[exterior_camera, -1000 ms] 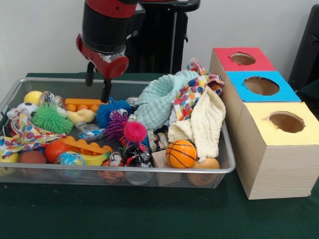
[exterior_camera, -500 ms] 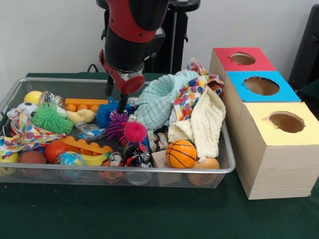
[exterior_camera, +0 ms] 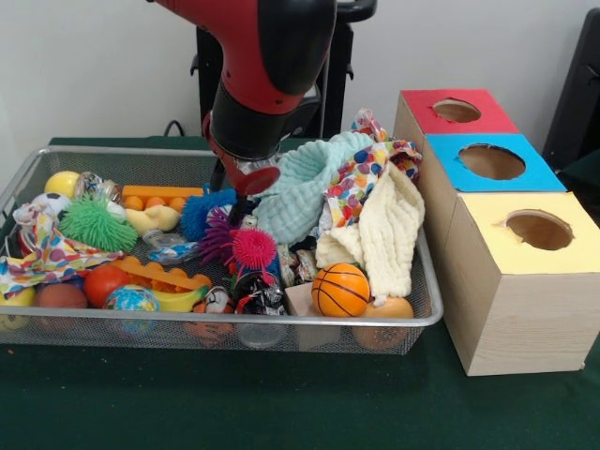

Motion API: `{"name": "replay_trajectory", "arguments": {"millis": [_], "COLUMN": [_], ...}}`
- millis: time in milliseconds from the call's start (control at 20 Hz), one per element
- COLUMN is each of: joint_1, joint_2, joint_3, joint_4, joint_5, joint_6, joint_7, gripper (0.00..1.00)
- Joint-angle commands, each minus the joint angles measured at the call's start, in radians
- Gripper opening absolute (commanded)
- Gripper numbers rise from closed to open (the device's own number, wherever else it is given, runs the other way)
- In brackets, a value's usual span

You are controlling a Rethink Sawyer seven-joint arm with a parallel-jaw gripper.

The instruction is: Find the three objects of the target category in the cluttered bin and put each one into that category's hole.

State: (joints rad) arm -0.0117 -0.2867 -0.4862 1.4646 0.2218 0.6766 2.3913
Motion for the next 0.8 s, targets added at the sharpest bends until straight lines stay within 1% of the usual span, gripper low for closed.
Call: {"name": "replay_trajectory", "arguments": {"millis": [50, 300, 600, 800], "joint_1": [-0.032, -0.031, -0.042, -0.058], "joint_2": [0.071, 0.066, 0.088, 0.057], "joint_3": [0.038, 0.035, 0.026, 0.005], "joint_4": [-0.023, -0.029, -0.071, -0.121], "joint_5": [0.053, 0.052, 0.051, 0.031], "joint_6": [-0.055, -0.027, -0.004, 0.118], "joint_7": [0.229, 0.218, 0.215, 0.173], "gripper": [1.0, 1.0, 1.0, 1.0]}}
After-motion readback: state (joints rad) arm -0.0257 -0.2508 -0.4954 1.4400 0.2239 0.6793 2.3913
